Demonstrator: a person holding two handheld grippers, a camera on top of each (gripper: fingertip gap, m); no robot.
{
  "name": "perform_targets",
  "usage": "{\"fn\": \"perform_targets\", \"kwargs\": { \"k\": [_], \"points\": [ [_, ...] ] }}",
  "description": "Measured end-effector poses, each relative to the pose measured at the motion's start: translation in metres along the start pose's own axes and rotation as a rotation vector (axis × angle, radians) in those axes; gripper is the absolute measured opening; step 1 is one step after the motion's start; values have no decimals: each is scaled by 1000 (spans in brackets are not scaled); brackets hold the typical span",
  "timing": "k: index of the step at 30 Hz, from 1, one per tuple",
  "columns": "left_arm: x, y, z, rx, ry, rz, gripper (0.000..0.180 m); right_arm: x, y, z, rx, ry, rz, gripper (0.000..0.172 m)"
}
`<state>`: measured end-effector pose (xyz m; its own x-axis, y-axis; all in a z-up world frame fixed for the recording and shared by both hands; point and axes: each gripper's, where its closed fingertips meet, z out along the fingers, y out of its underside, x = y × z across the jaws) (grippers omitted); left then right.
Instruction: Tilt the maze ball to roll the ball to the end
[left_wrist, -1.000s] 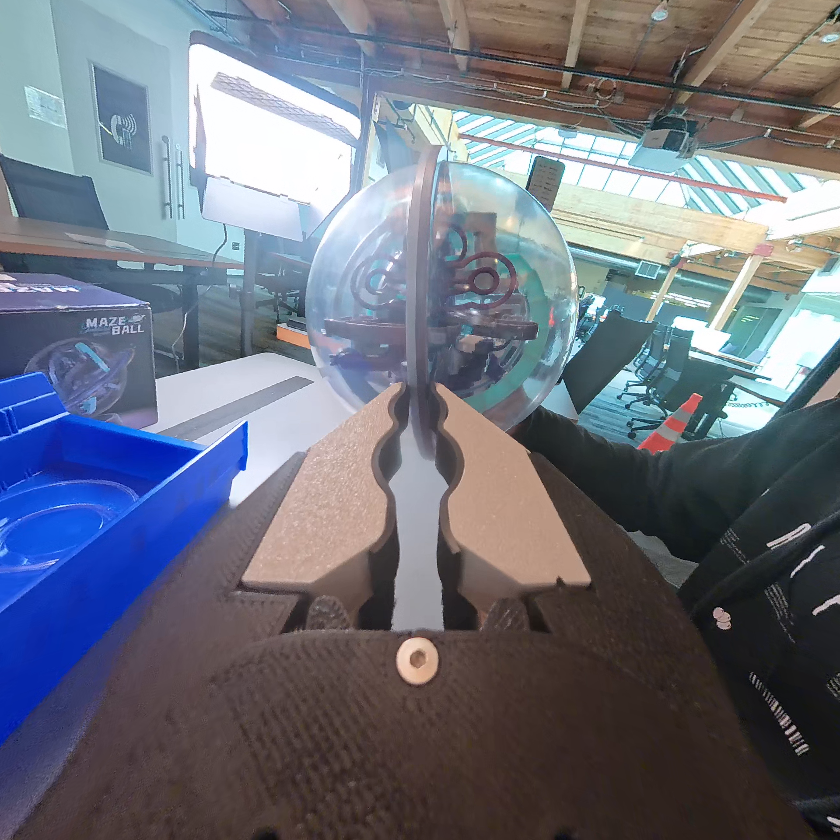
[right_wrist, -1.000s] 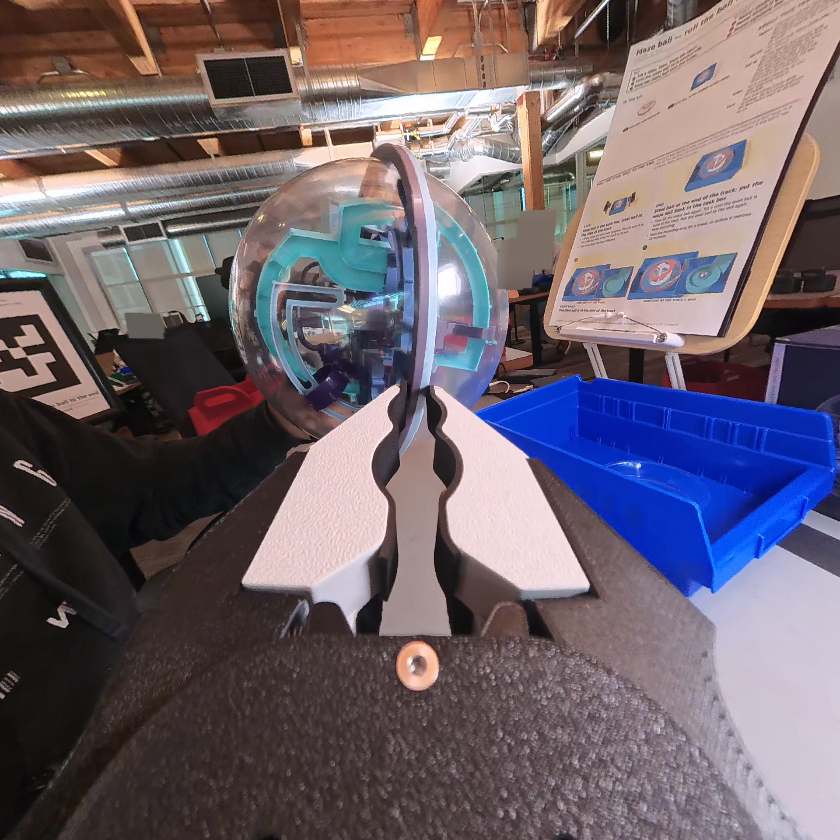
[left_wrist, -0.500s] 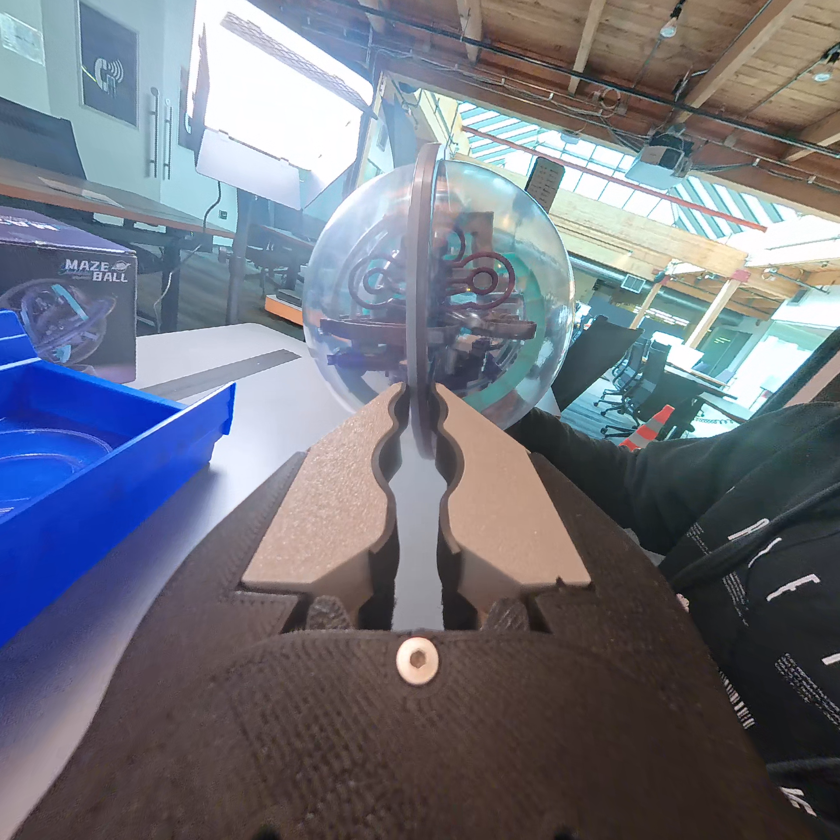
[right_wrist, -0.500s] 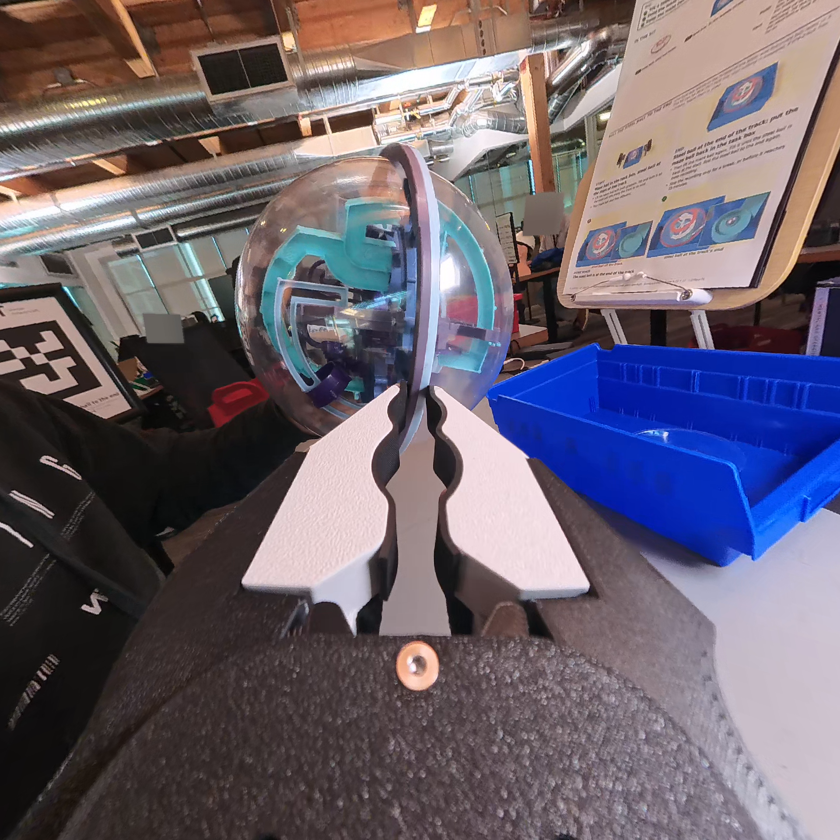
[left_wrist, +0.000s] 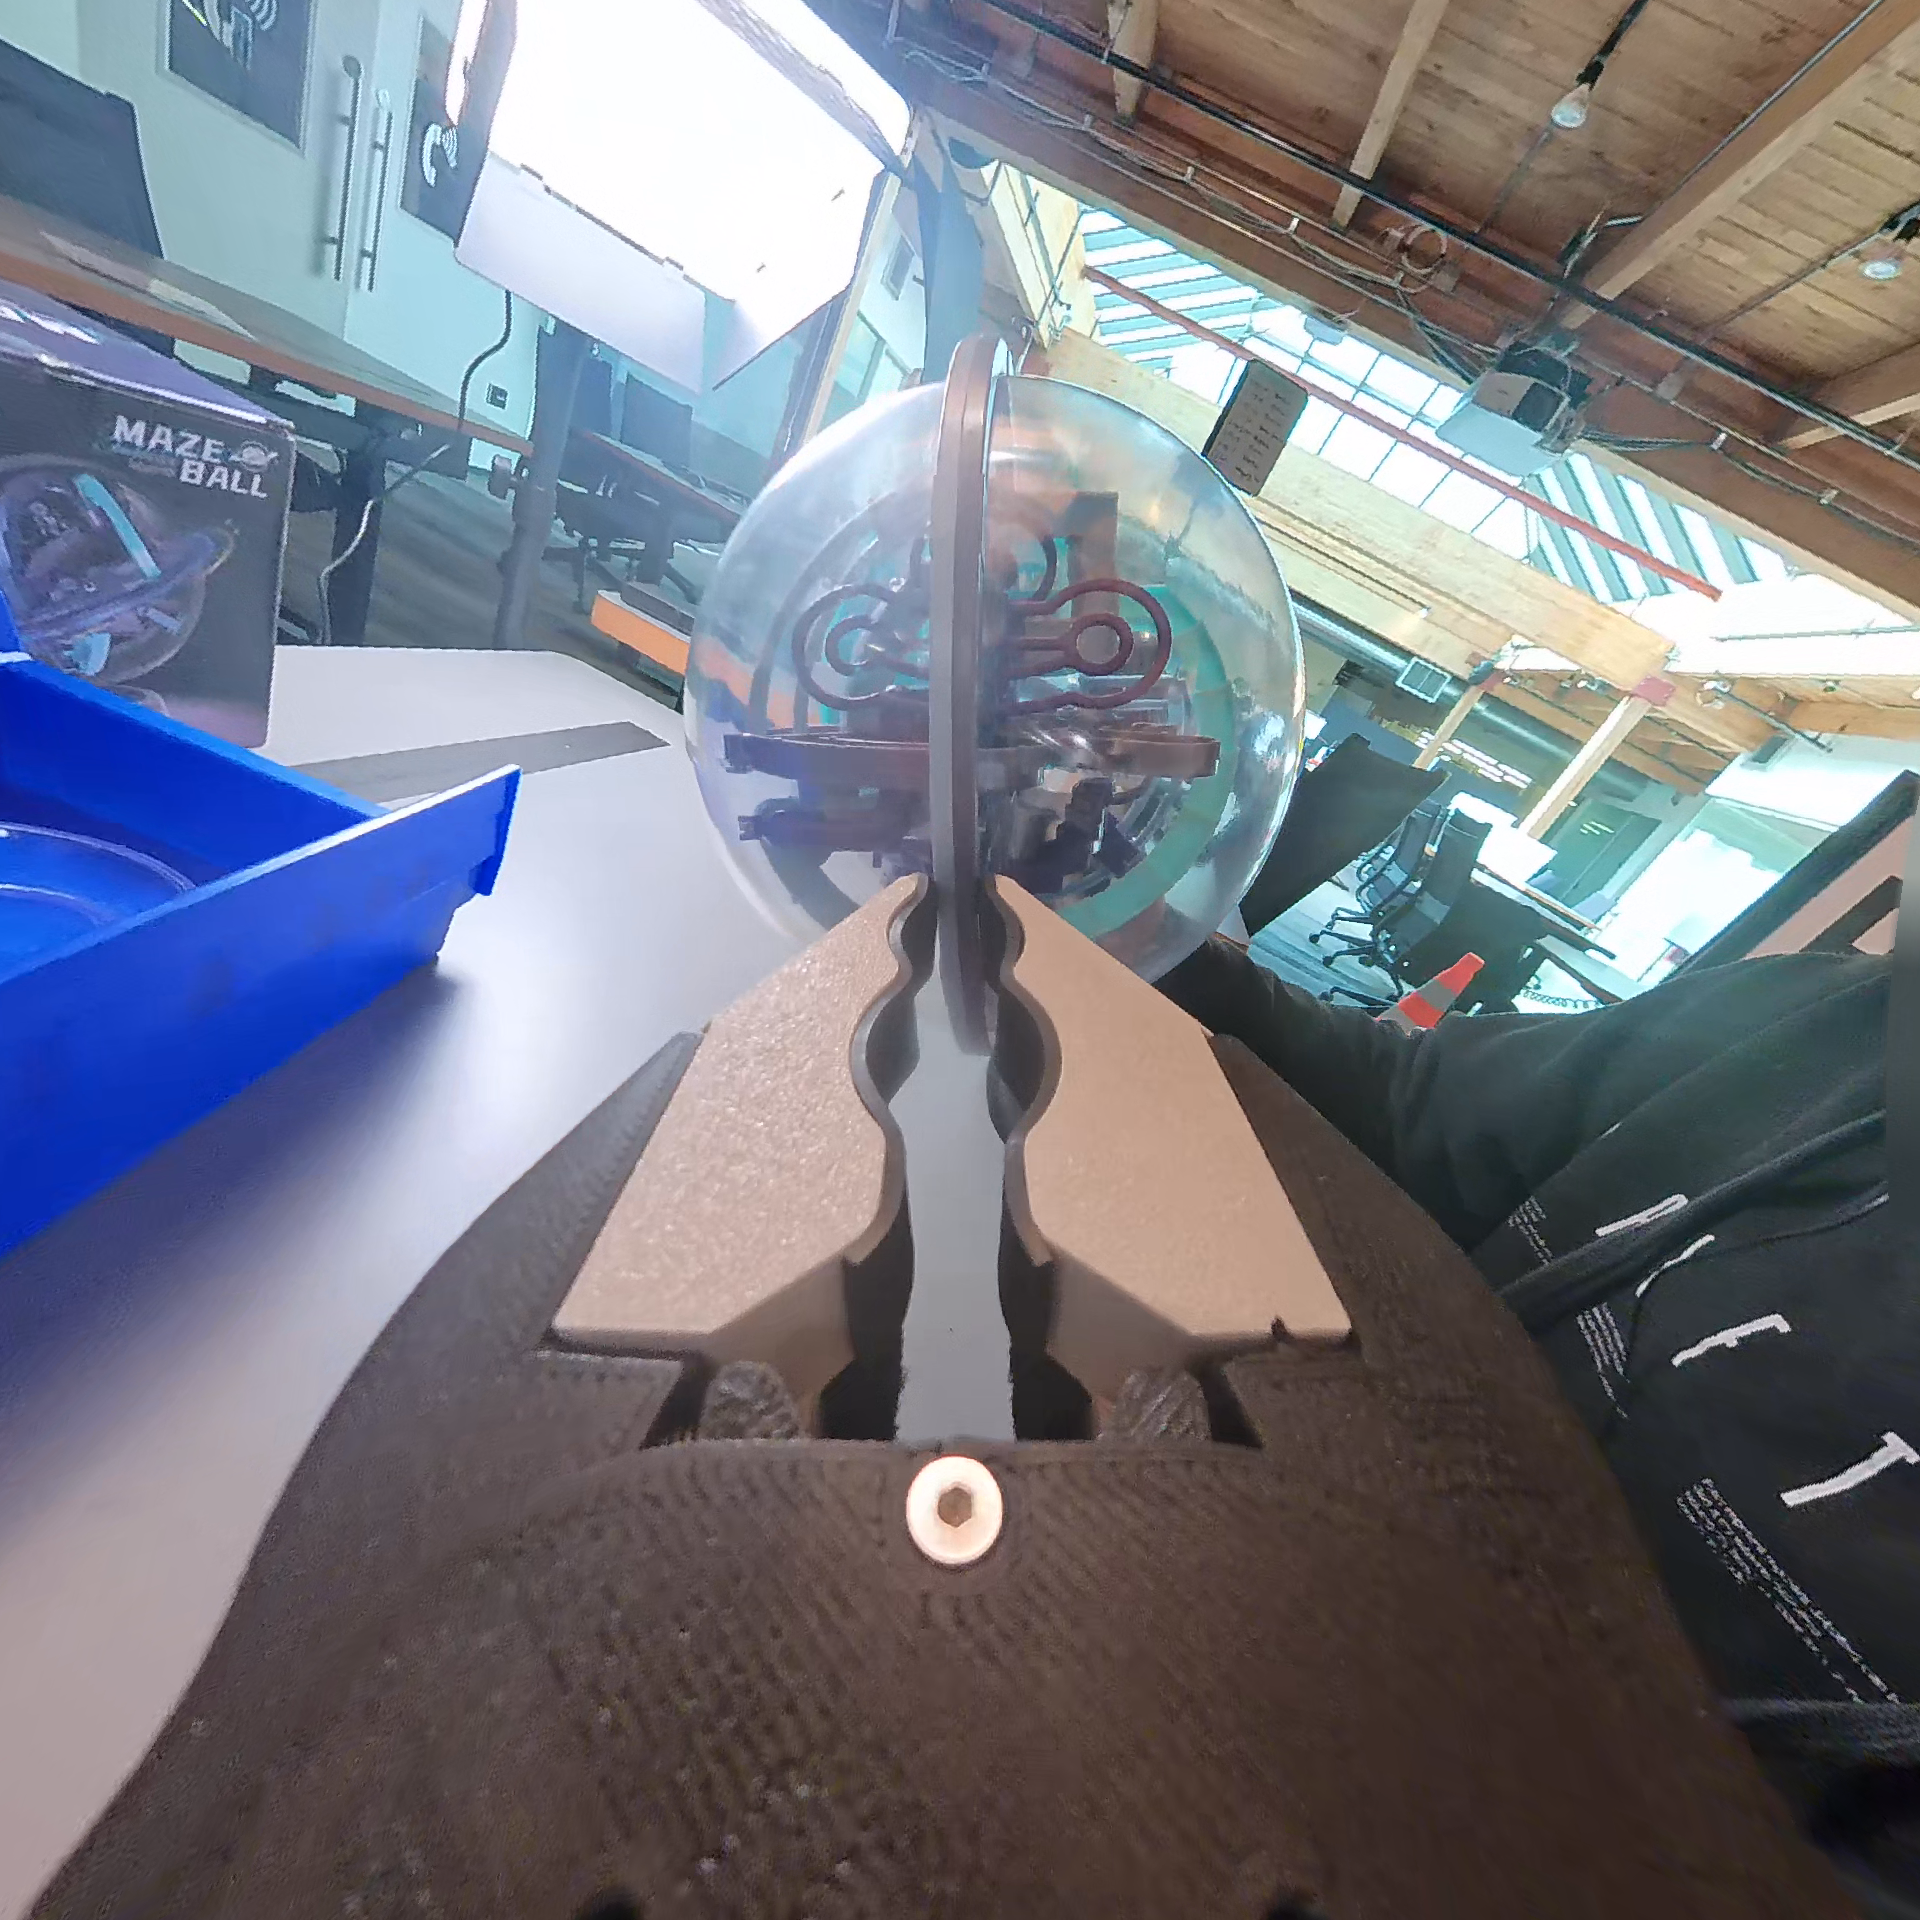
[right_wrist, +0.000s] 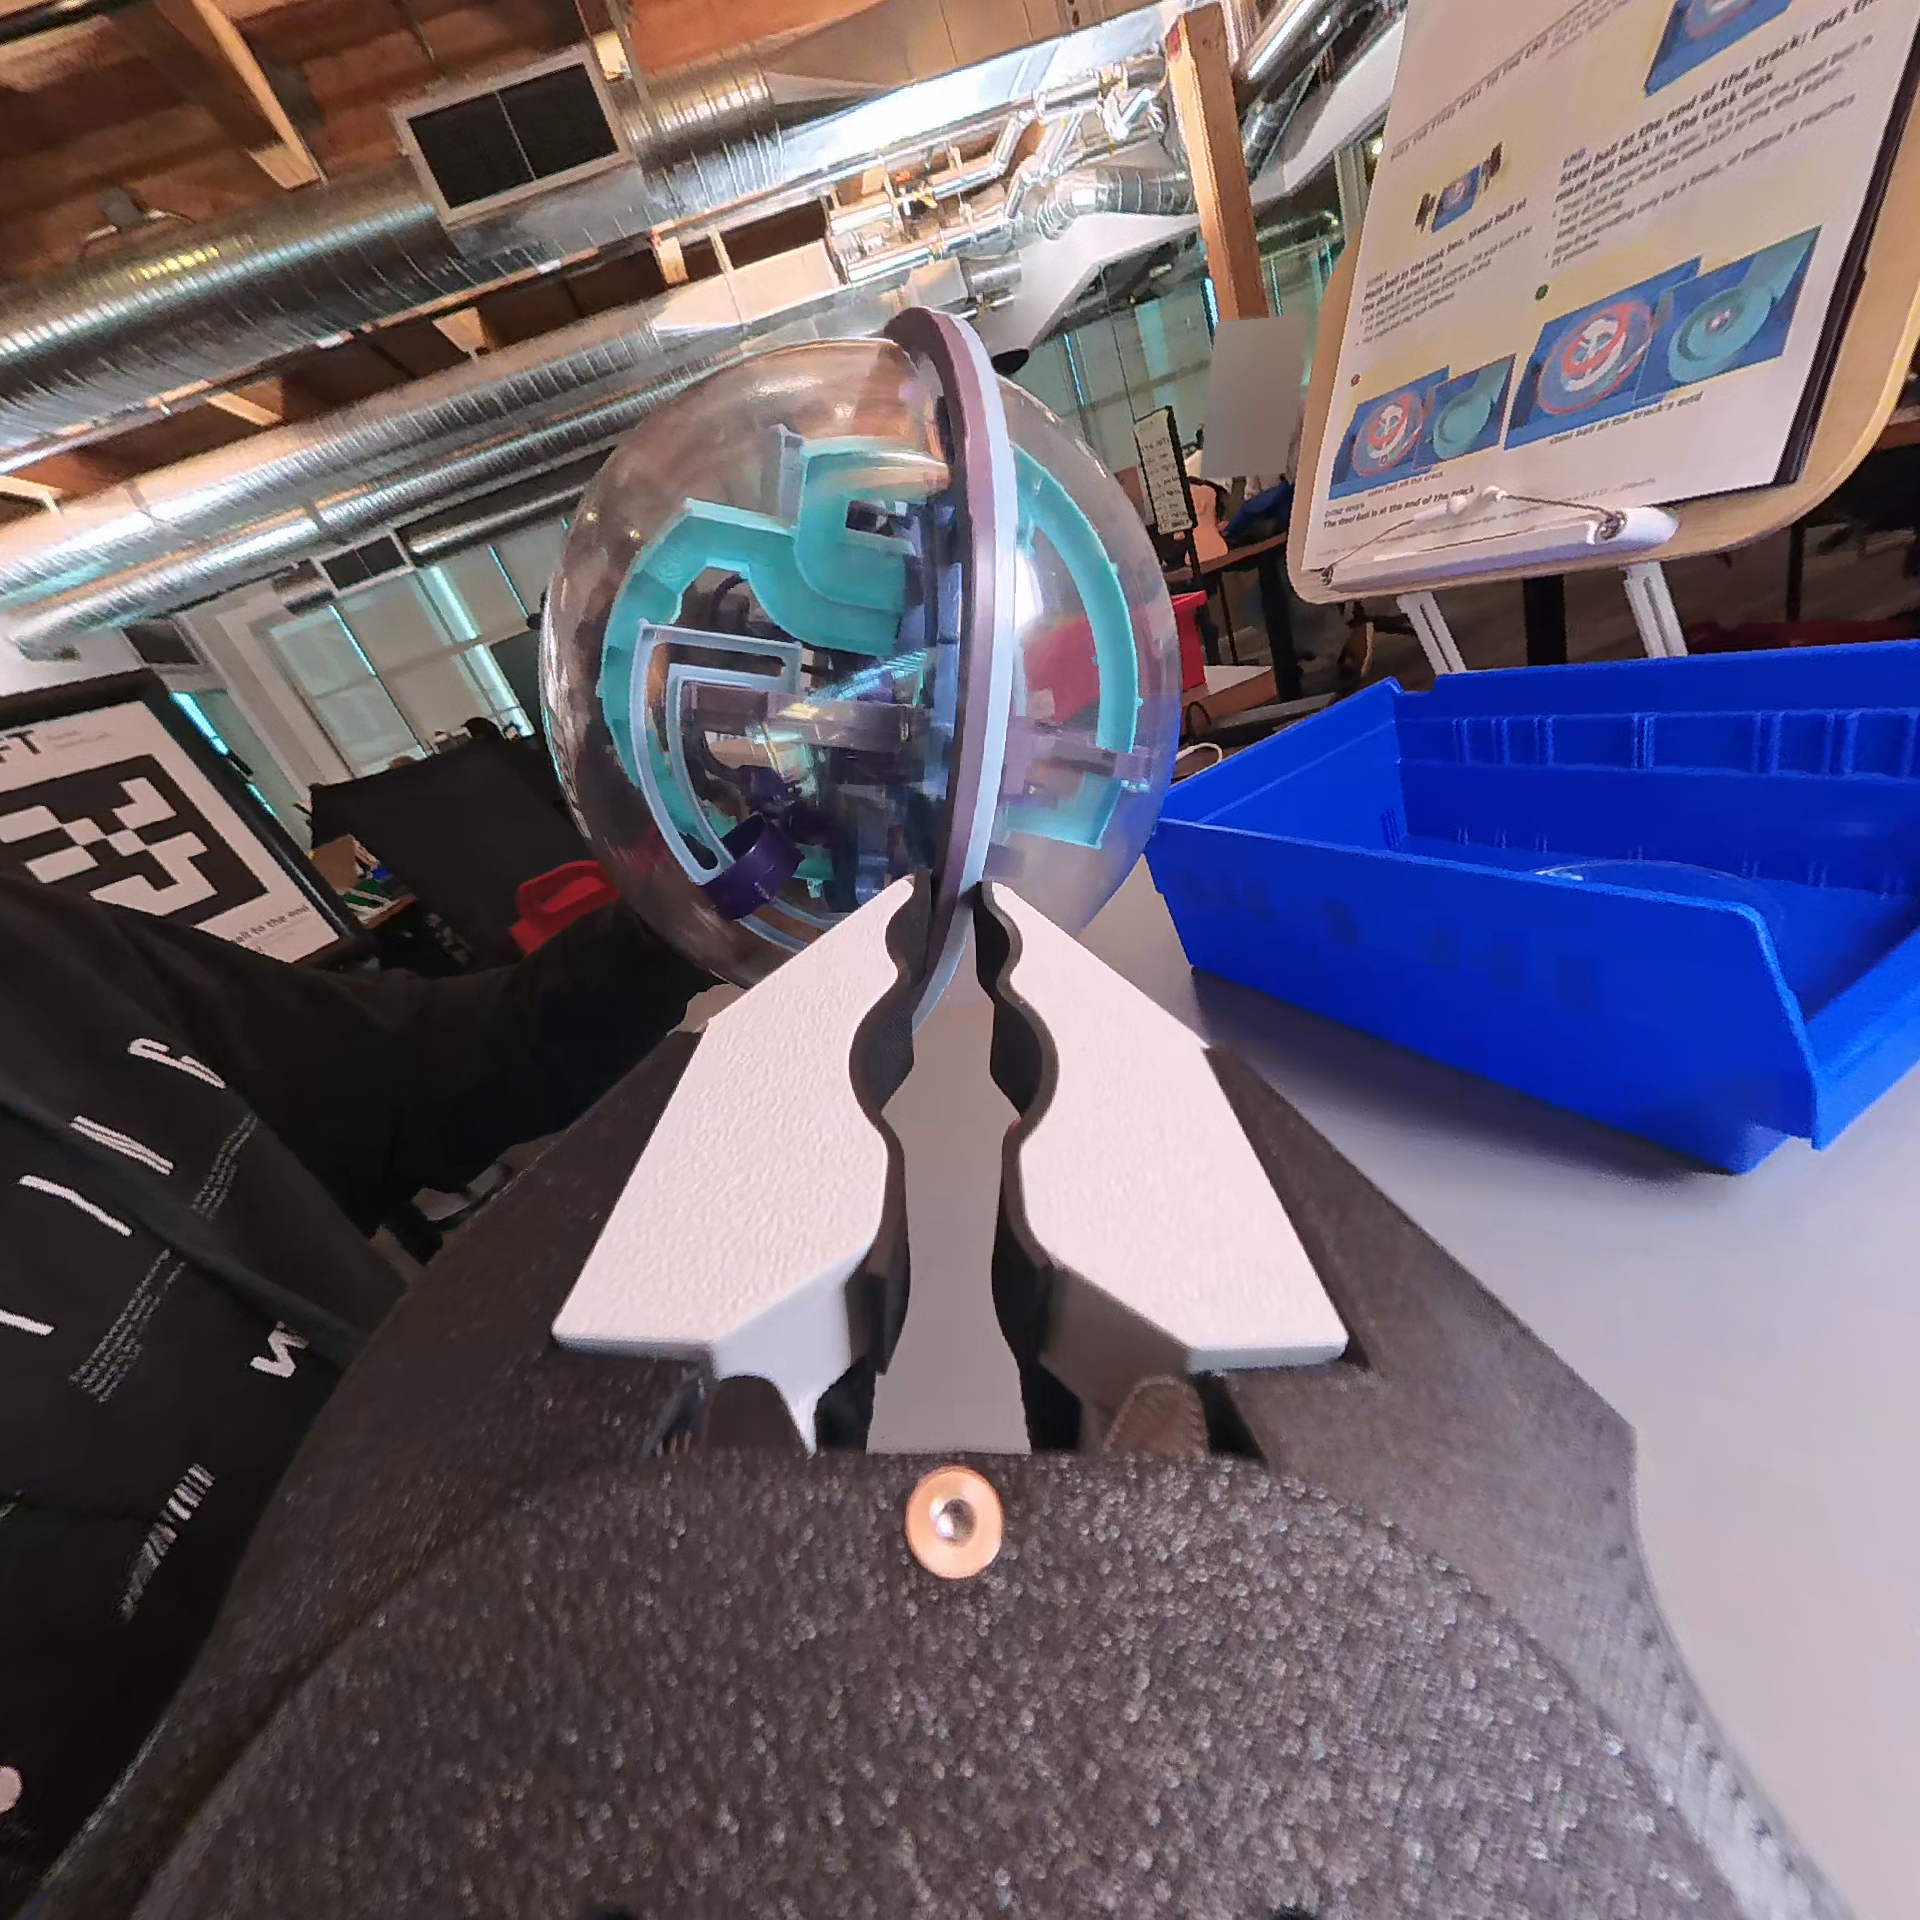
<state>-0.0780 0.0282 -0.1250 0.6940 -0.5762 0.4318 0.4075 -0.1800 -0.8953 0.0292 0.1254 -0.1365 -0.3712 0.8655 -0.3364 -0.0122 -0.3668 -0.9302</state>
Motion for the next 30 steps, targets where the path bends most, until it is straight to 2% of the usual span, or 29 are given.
{"fn": "perform_targets", "kwargs": {
  "k": [11,20,30],
  "points": [
    [-7,21,0,-22,-5,-114,6,6,15,-5,-37,29,64,5],
    [-18,44,-2,-32,-19,-284,6,15,40,-9,-99,60,171,5],
    [-33,78,-3,-150,-68,-464,6,25,73,-18,-172,82,369,5]
  ]
}}
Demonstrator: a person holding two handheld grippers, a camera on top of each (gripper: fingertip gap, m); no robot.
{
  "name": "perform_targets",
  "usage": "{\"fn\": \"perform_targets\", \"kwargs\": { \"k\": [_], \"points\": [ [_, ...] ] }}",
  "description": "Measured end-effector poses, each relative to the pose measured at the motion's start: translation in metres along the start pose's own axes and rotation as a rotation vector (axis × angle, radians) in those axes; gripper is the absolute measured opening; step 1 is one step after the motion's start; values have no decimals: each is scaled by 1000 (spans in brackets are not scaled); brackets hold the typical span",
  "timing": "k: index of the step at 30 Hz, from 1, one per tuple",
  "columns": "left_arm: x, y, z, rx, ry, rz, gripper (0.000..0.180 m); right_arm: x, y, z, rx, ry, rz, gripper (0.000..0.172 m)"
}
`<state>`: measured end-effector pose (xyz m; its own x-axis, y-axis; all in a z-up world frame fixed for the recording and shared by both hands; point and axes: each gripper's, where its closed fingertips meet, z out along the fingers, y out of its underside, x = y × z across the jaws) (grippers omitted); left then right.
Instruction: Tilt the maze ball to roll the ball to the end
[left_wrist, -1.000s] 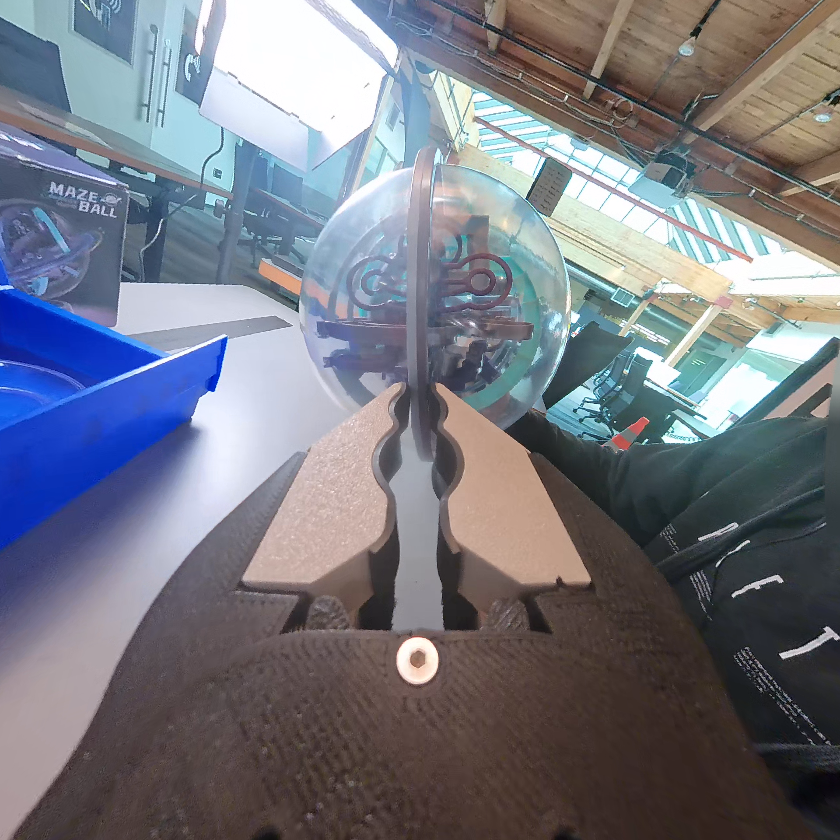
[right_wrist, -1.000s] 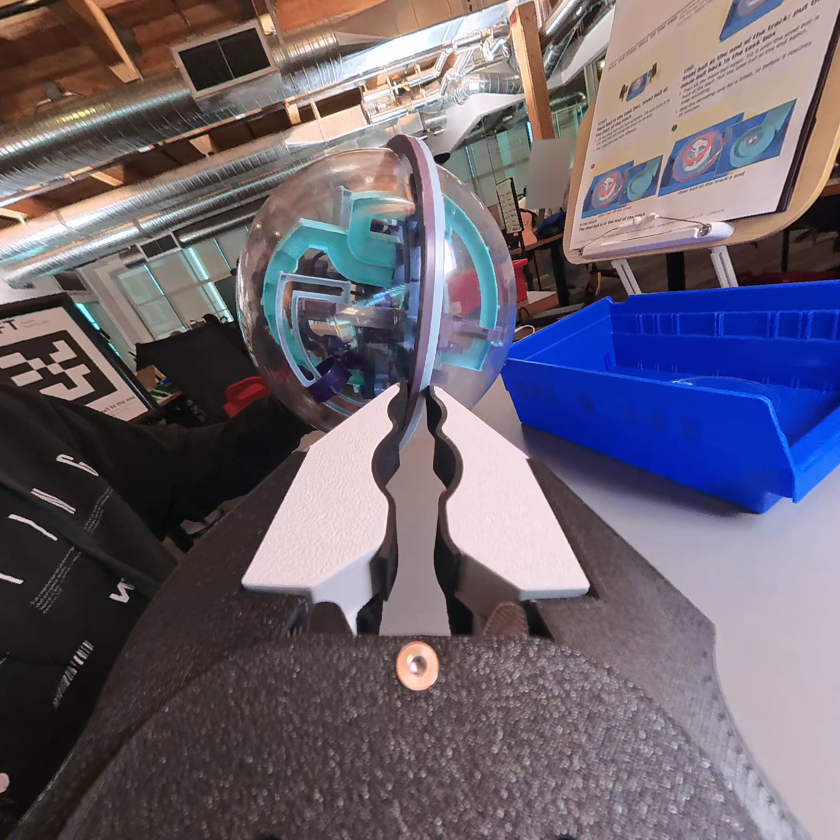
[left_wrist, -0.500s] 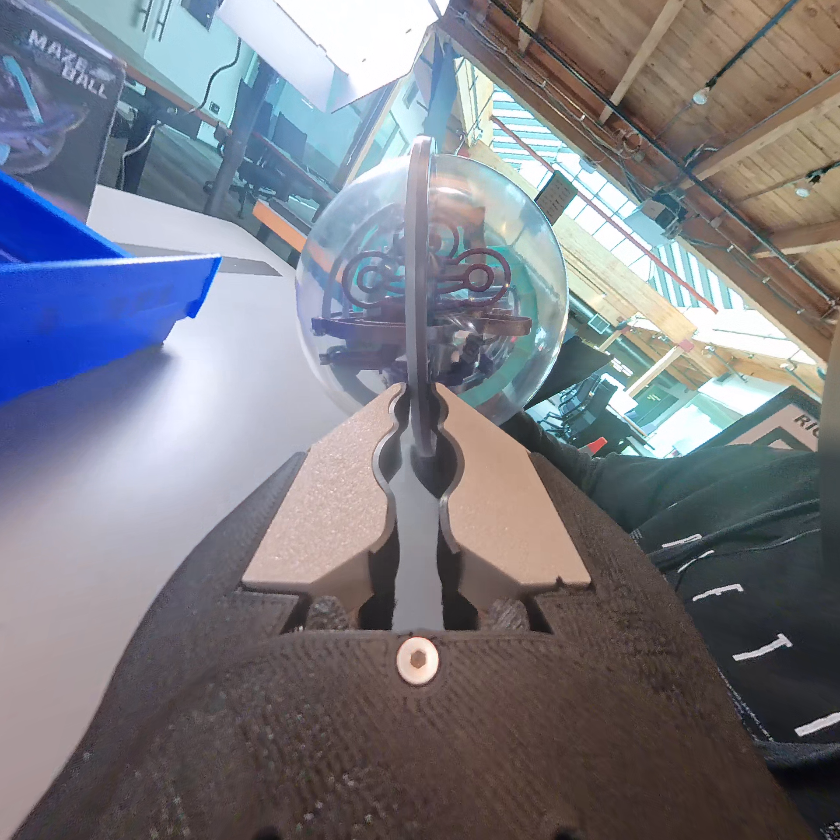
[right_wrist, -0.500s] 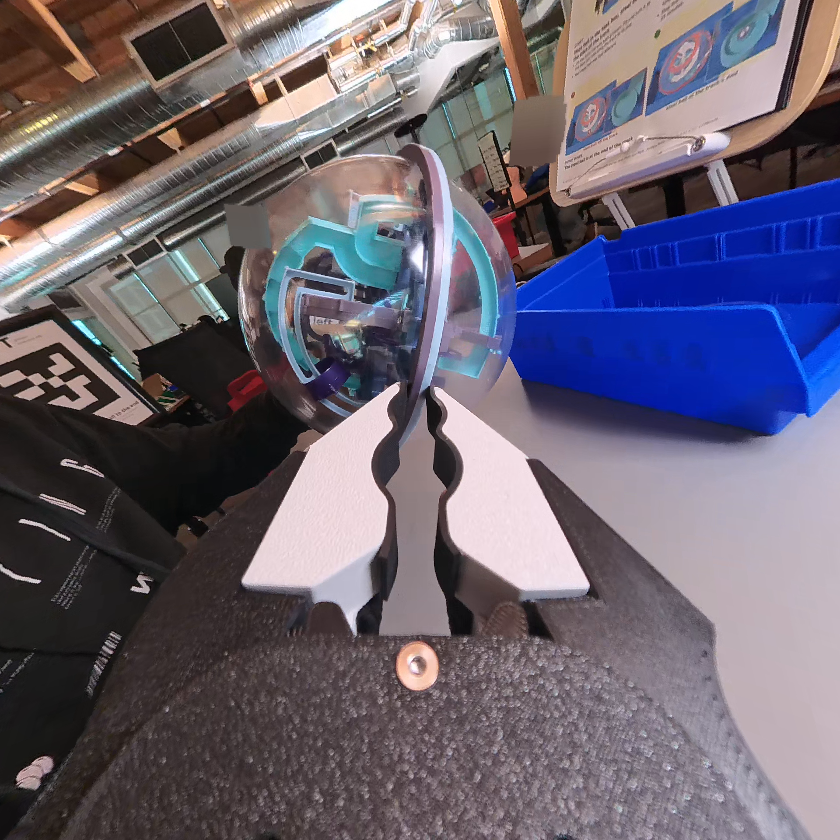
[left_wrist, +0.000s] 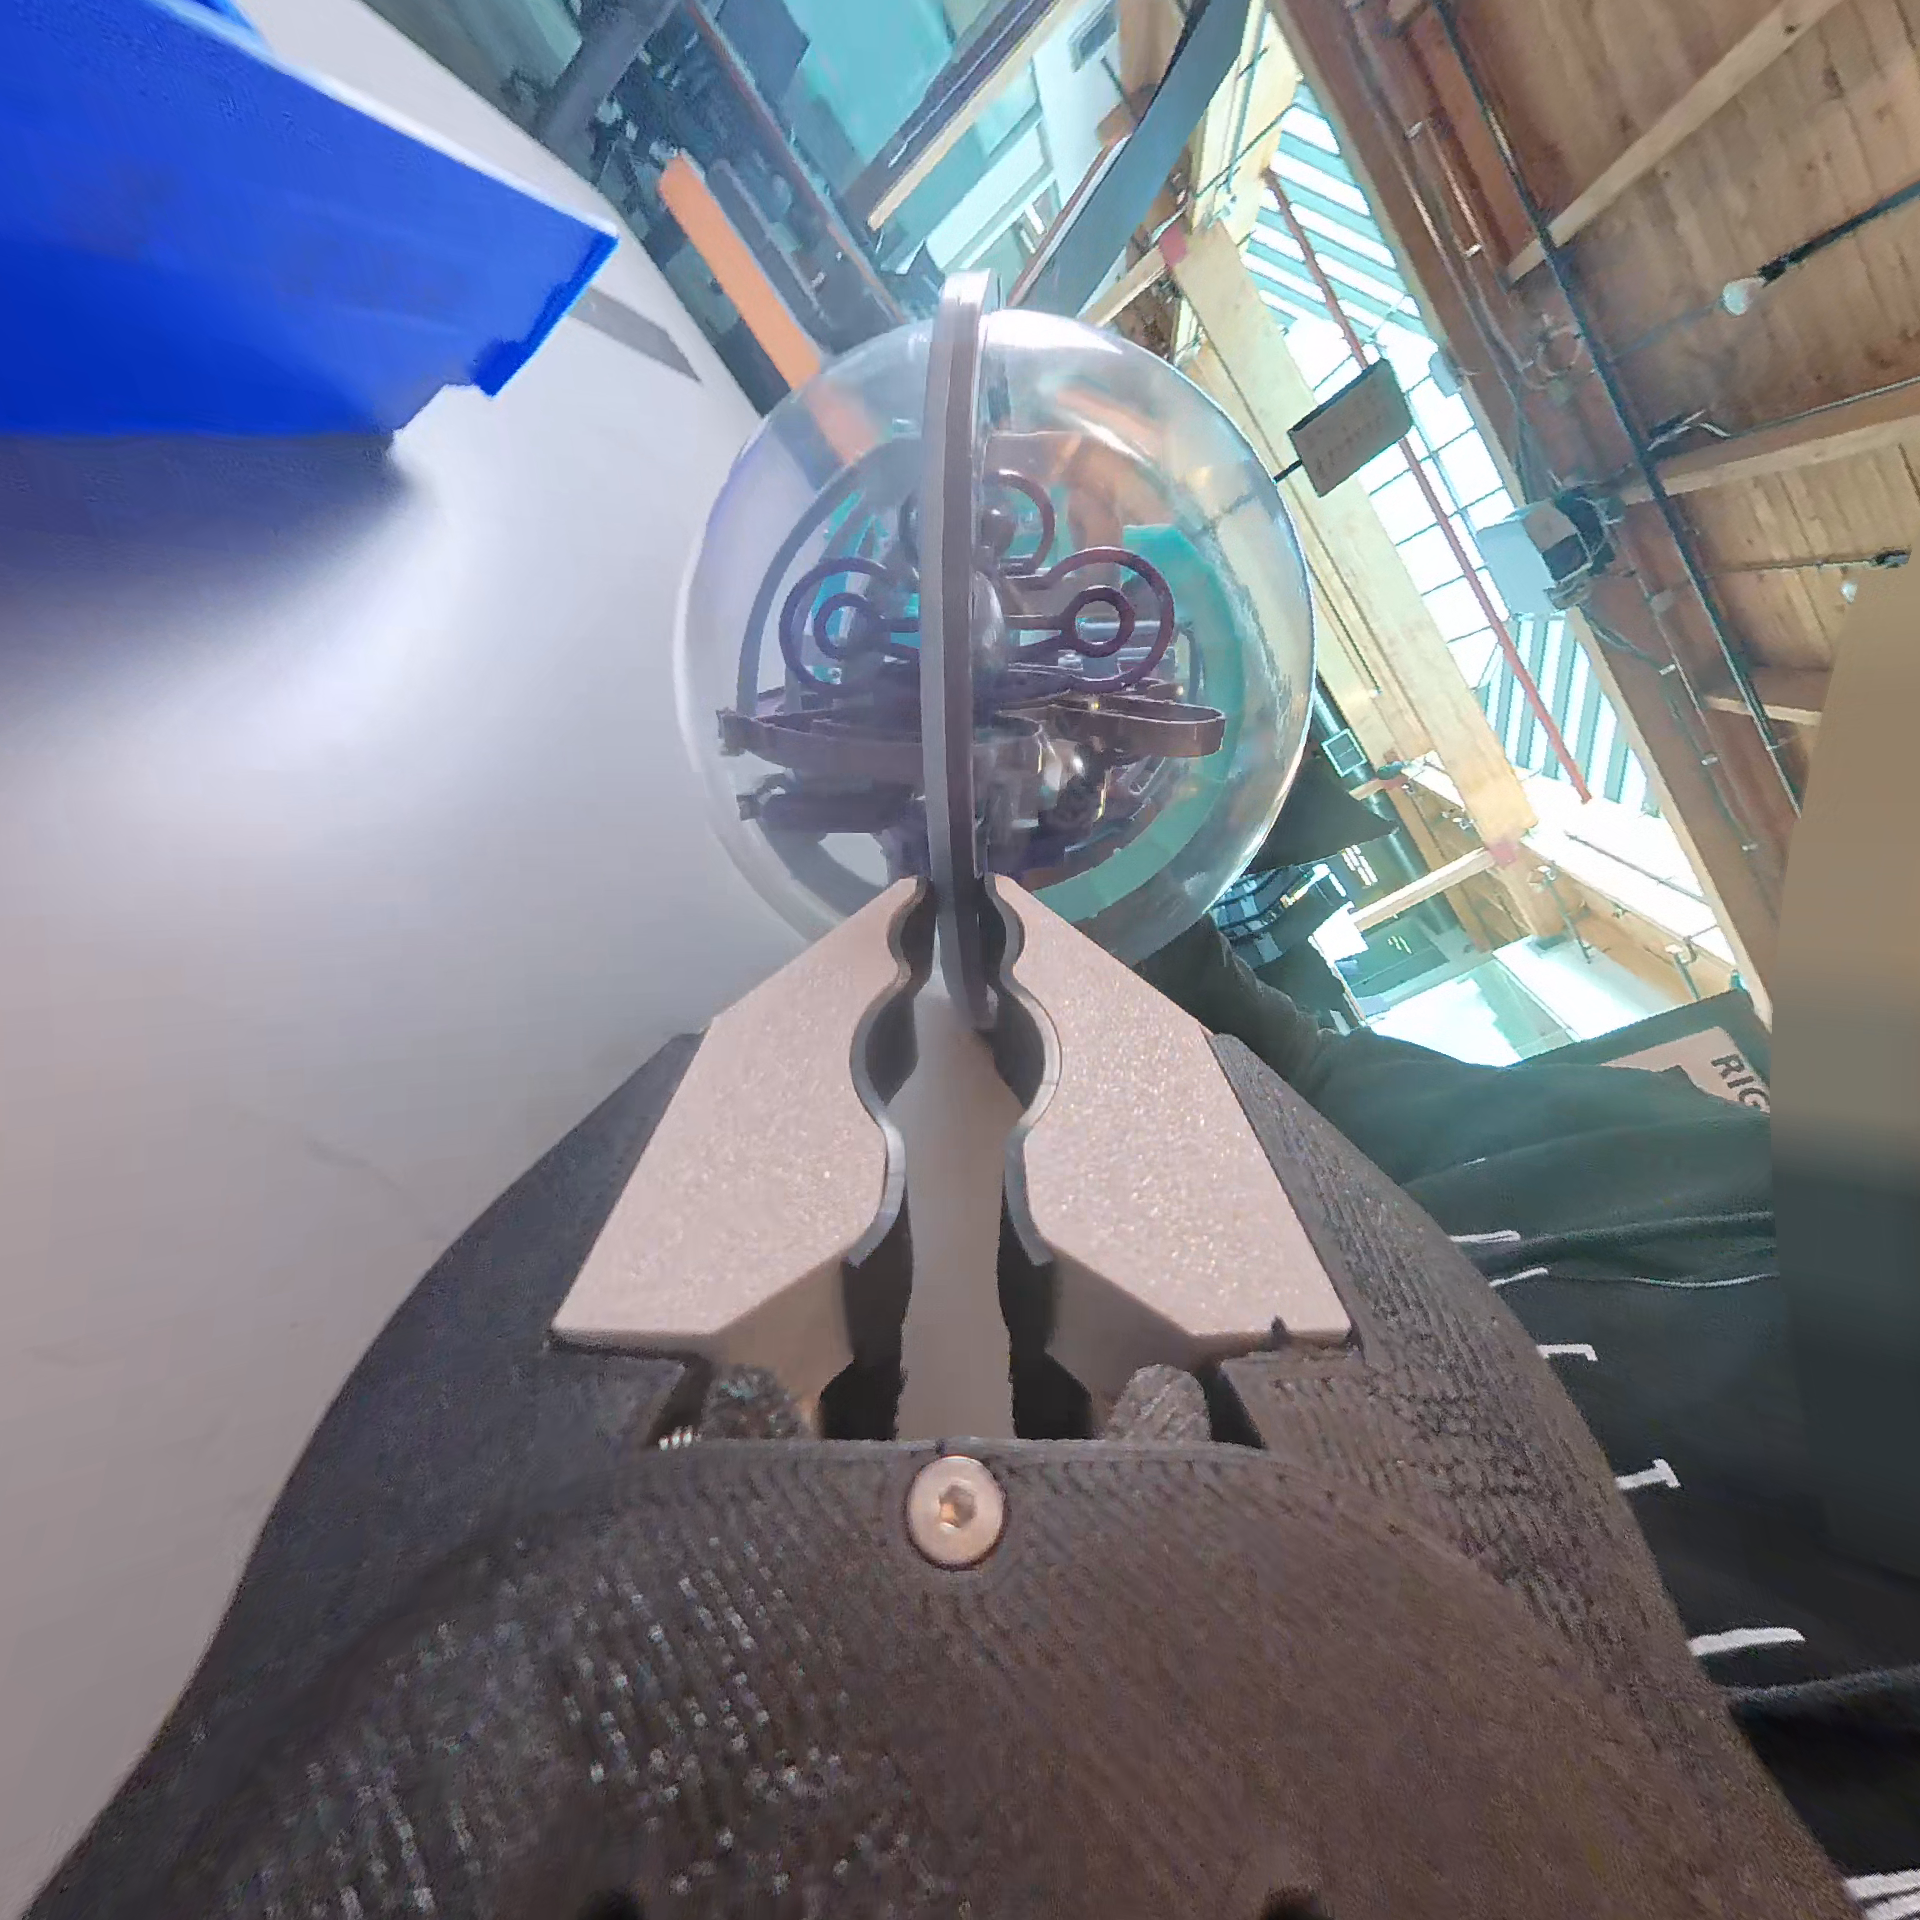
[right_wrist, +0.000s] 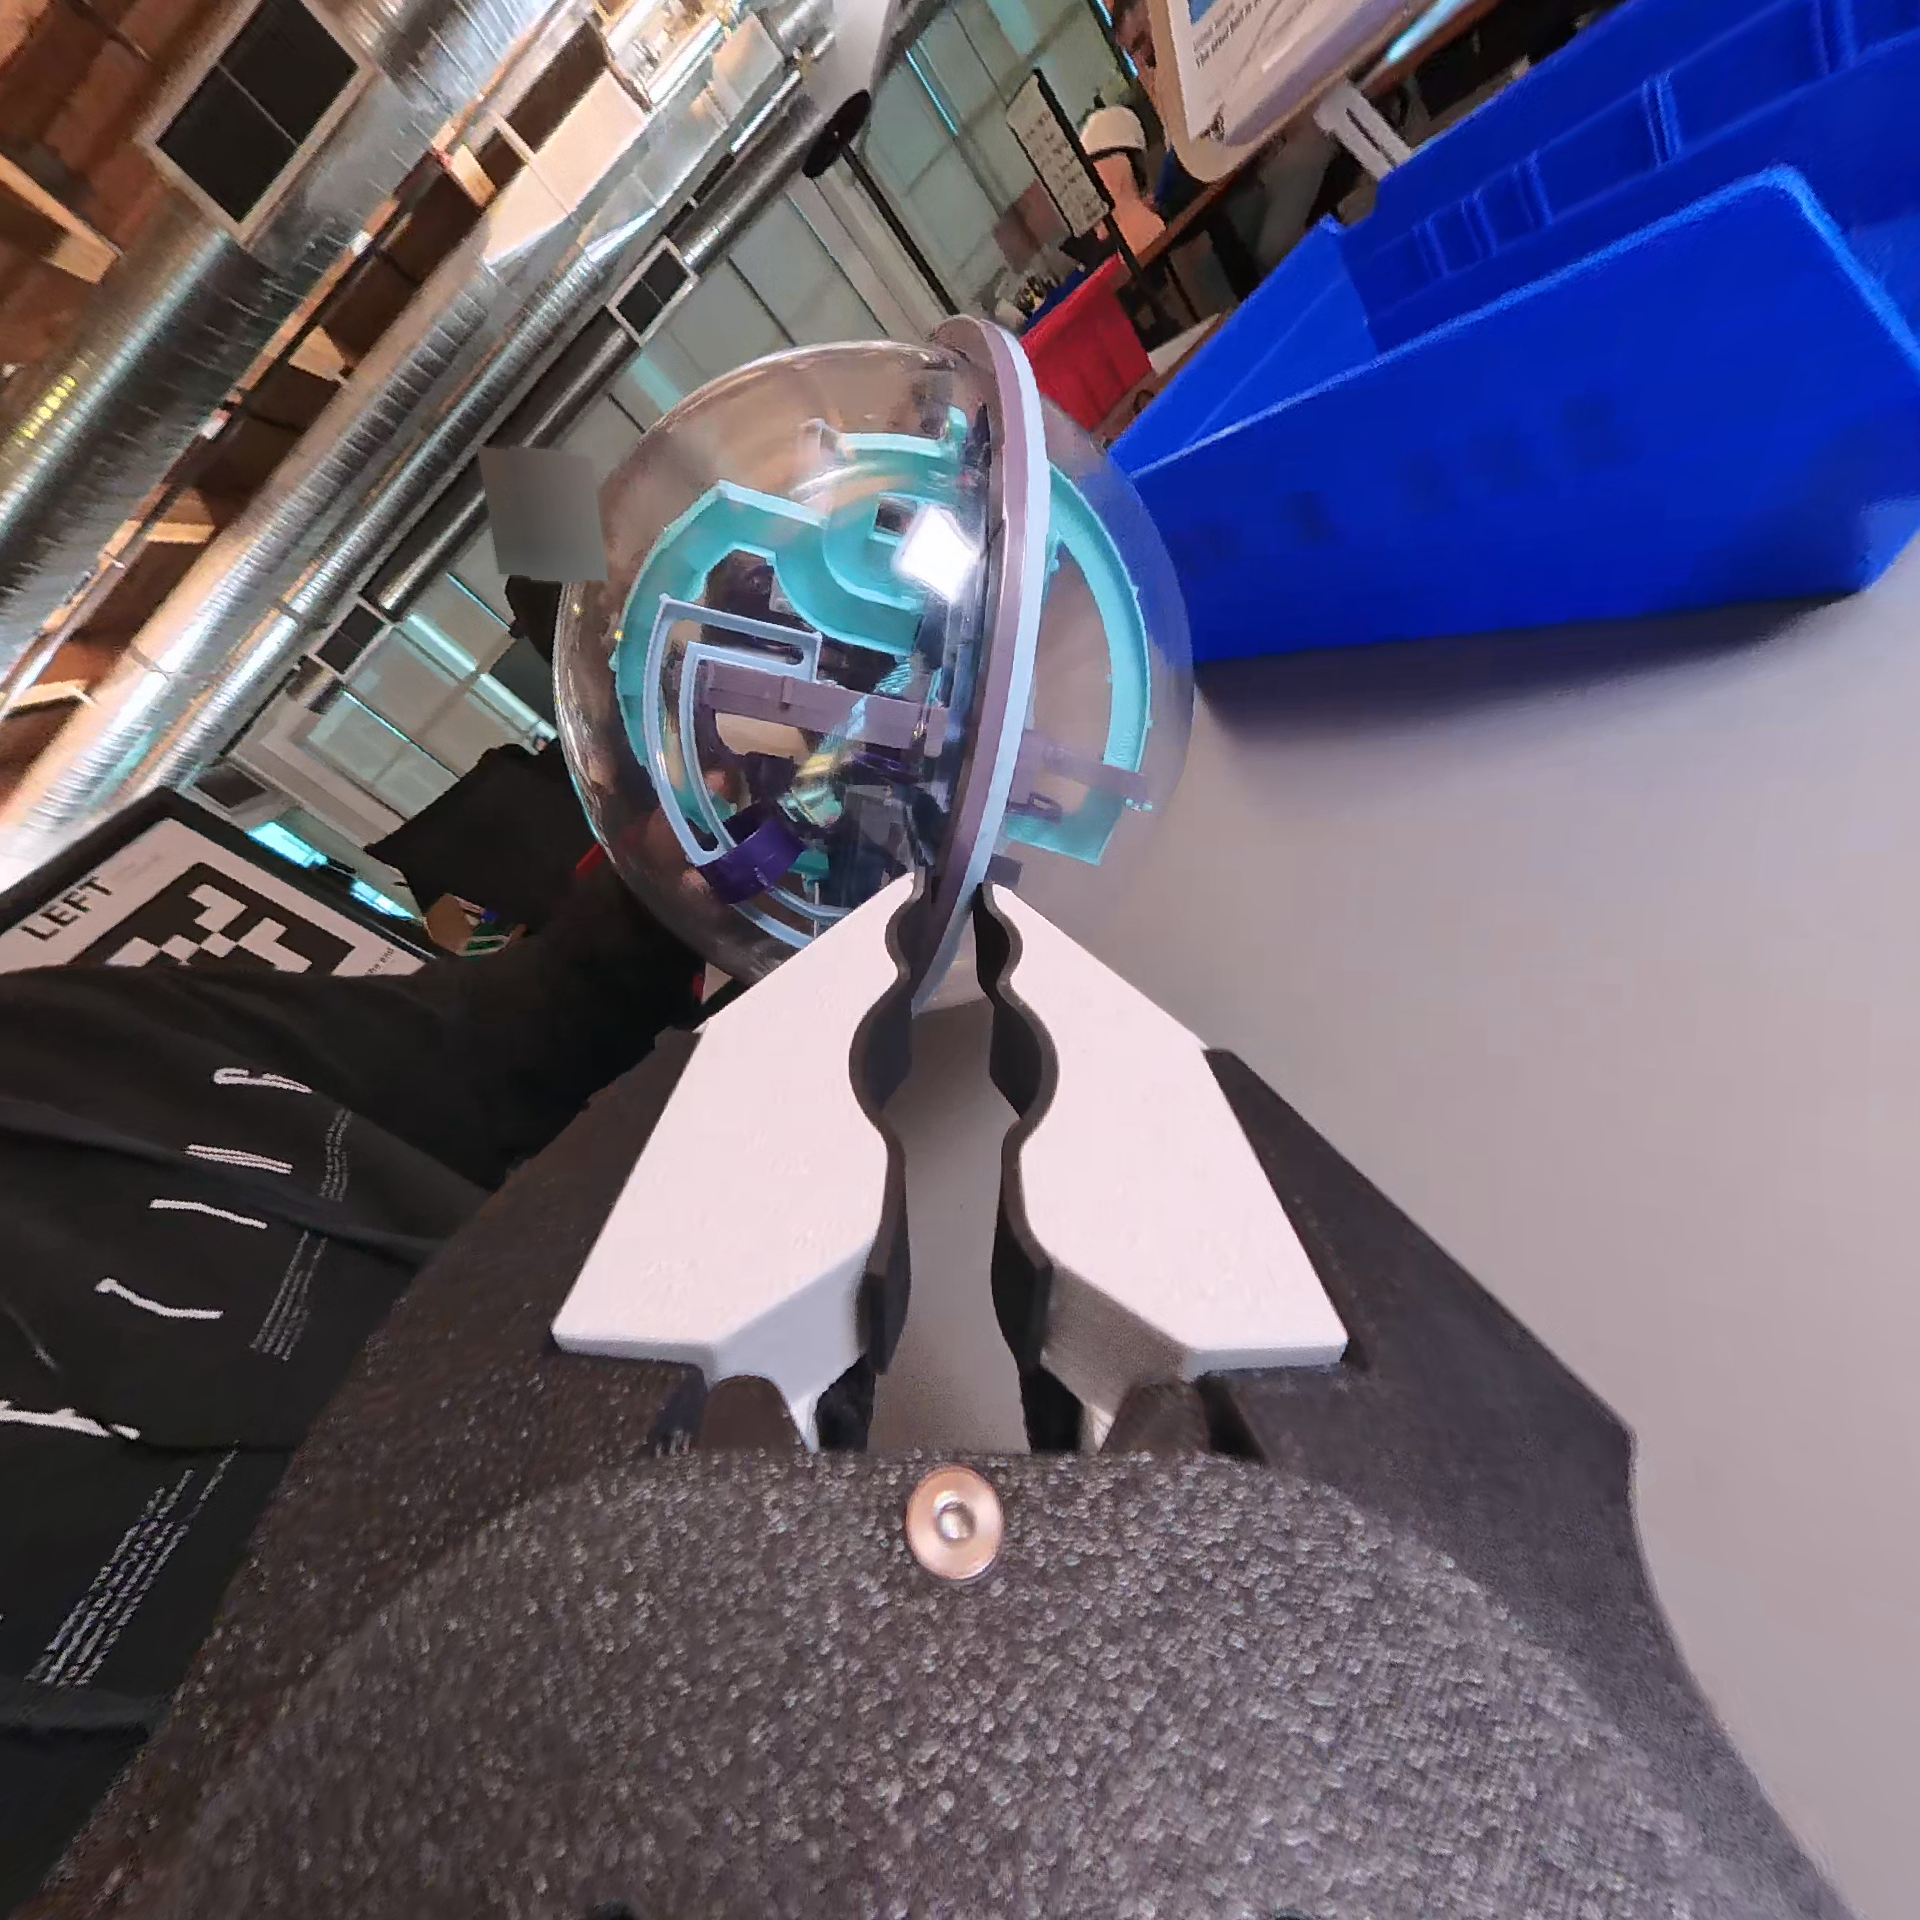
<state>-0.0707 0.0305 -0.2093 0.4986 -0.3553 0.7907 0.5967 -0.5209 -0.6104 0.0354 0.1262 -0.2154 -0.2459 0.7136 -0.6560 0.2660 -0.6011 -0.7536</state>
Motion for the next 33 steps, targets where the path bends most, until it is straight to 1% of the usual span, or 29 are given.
{"fn": "perform_targets", "kwargs": {
  "k": [5,10,14,17,19,21,24,26,33],
  "points": [
    [-9,12,3,-72,-22,-102,6,11,19,-3,-50,21,142,5],
    [-14,23,2,-122,-24,-241,6,11,37,-5,-107,37,260,5],
    [-14,35,3,-141,-8,-357,6,9,46,-10,-146,59,334,5],
    [-15,43,6,-152,9,-403,6,7,48,-16,-169,81,346,5],
    [-19,44,8,-147,1,-364,6,6,46,-18,-175,88,320,5],
    [-19,37,10,-121,22,-332,6,6,42,-18,-165,87,289,5],
    [-21,34,13,-123,5,-221,6,10,33,-18,-145,100,239,5],
    [-15,28,15,-108,24,-162,6,8,23,-18,-127,97,198,5],
    [11,-1,19,11,110,143,6,-17,-27,-20,-79,119,-114,5]
  ]
}}
